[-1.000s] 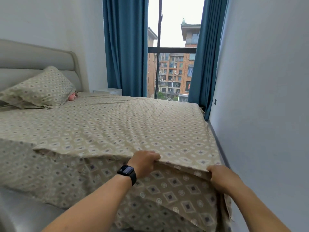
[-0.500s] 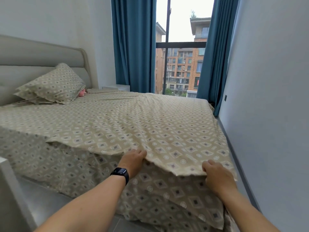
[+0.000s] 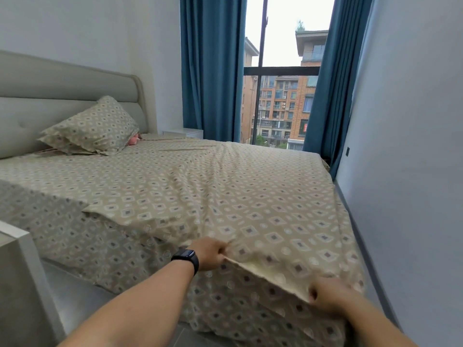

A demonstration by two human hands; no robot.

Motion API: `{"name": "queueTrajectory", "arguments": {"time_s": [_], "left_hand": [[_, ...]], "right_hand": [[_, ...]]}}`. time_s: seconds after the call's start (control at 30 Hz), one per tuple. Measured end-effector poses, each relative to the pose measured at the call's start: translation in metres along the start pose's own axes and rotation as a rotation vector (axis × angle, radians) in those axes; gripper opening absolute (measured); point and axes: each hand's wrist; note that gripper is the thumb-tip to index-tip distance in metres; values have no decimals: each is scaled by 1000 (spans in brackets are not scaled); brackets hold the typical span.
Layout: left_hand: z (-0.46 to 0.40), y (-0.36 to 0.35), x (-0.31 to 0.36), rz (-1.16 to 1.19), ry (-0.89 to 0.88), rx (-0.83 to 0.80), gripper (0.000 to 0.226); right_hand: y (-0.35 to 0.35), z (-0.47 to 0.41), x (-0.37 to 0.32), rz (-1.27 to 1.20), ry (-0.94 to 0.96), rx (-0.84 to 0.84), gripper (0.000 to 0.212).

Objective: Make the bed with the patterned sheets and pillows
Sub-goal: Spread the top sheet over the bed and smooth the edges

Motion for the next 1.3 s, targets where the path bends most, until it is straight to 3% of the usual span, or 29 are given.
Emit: {"name": "queueTrajectory", "arguments": {"time_s": [0.07,0.13,0.3,0.37,0.43,0.5,0.53,0.6,0.7,0.83,0.93,1.07,1.13,1.2,1.3], "left_hand": [[-2,0,-1,2,20,-101,20],[-5,-2,6,-12,2,-106,27],[-15,-4,22,124,42,246,14],[-19,-9,15,91,33,224,27],[-20,-10,11,-3,-25,187,39],[-23,-12,20,-69,-106,201,47],[-24,-14,28,-86,-151,196,50],[-26,-18,48,-122,-254,175,56],[-27,-33,77,-205,-408,175,62],[-30,-58,93,-444,-451,191,78],[-30,-69,95,-530,-458,264,84],[-28,-50,123,-410,-652,592,21],[-24,-32,134,-313,-651,664,10],[-25,-20,134,-256,-634,655,16],[-24,-24,123,-287,-715,486,22]], "right_hand": [[-3,1,-10,-39,50,-97,21],[-2,0,-9,-141,22,-30,20],[5,-1,25,-503,-267,635,29],[-1,-3,41,-692,-497,758,43],[-13,-9,57,-1011,-725,591,80],[-30,-12,72,-1332,-702,293,108],[-34,-6,75,-1409,-672,162,103],[-32,2,79,-1509,-591,138,76],[-29,-7,84,-1476,-537,353,51],[-17,-5,78,-1030,-553,588,41],[3,10,72,-905,-468,804,38],[21,25,77,-945,-507,1162,38],[23,31,82,-922,-547,1312,37],[11,30,88,-829,-613,1208,34],[-26,17,98,-762,-660,579,28]]}}
Point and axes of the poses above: each hand's wrist, its own z-axis away from the middle knuckle, its own y-axis out of the back of the hand, x = y × z, and after that the axes turned 1 degree about y, right-handed
